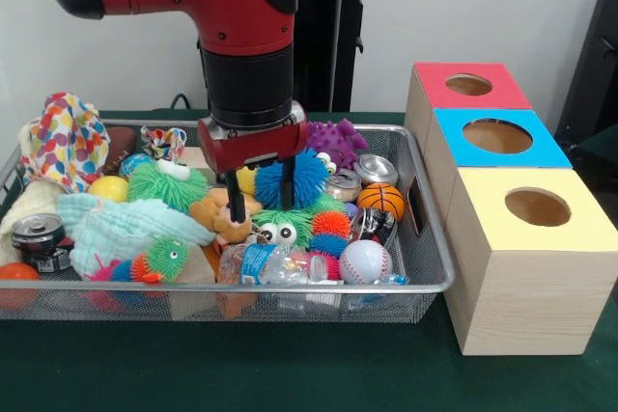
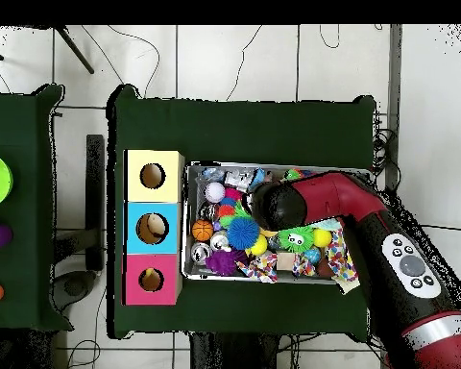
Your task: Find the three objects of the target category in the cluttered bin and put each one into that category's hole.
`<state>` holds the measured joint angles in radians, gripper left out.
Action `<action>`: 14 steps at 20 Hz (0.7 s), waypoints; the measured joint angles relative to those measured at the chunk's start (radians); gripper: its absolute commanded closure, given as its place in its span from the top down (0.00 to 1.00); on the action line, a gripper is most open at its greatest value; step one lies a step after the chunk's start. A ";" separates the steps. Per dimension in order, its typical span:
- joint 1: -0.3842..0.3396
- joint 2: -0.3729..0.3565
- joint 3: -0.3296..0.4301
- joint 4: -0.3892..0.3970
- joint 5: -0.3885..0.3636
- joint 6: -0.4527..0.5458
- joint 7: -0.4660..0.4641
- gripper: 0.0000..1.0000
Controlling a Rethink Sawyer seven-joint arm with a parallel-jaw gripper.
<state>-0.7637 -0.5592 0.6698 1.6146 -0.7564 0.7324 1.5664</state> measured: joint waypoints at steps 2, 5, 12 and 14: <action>-0.004 0.009 0.005 0.000 -0.012 0.000 0.000 1.00; -0.014 0.023 0.017 0.000 -0.029 0.000 -0.001 1.00; -0.040 0.052 0.040 0.000 -0.041 0.000 -0.016 1.00; -0.049 0.062 0.050 0.000 -0.042 0.000 -0.020 1.00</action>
<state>-0.8129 -0.4968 0.7196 1.6142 -0.7984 0.7322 1.5462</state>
